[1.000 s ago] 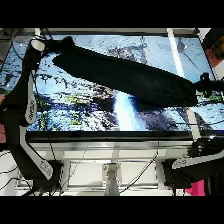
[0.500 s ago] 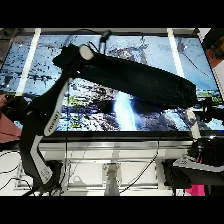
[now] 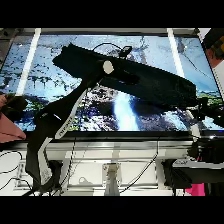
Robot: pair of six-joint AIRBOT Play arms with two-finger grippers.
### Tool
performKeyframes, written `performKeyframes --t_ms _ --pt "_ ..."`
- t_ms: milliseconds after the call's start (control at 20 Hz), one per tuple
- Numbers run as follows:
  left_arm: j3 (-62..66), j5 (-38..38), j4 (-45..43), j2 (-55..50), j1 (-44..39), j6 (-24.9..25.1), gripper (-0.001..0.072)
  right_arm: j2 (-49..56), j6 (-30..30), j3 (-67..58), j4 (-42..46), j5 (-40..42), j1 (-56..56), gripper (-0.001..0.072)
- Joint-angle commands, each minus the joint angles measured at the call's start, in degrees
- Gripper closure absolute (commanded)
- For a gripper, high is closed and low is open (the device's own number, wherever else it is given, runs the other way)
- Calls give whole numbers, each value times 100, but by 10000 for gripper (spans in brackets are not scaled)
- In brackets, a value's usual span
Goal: Fold the clothes and pants, and hang the long-sleeved shirts on hangers.
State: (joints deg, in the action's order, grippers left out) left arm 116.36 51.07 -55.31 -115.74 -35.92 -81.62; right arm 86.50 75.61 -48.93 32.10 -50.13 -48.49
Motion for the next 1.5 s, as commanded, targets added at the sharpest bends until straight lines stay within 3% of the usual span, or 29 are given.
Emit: performKeyframes --t_ms 0,50,200,450,650,800,1000,1250,1450 --pt "-4 -857 -15 -170 -42 -11 703 236 20 -96 -280 671 372 212" --pt "-4 -1078 4 -240 -42 -96 703 264 15 -94 -282 811 463 256" --pt "-7 -1150 -2 -470 -42 -573 703 278 -4 -94 -186 1014 603 676" --pt "-7 -929 -9 -916 -42 -1200 704 -151 -155 -94 129 127 328 681" --pt "-7 -201 -22 -1187 -92 -1235 705 -1233 -190 -96 457 -507 -396 681" --pt "-7 -66 -20 -1224 -251 -1248 704 -2079 -444 -111 470 -605 -1008 683" --pt "-4 -13 4 -1211 -595 -1248 705 -2271 -560 -713 957 -1368 -1241 683" --pt "-4 -538 -48 -533 -673 -1093 706 -1941 -605 -1541 695 -1410 -398 684" --pt "-4 -638 -48 354 -81 -702 705 -1300 -531 -2031 361 -903 1456 684"
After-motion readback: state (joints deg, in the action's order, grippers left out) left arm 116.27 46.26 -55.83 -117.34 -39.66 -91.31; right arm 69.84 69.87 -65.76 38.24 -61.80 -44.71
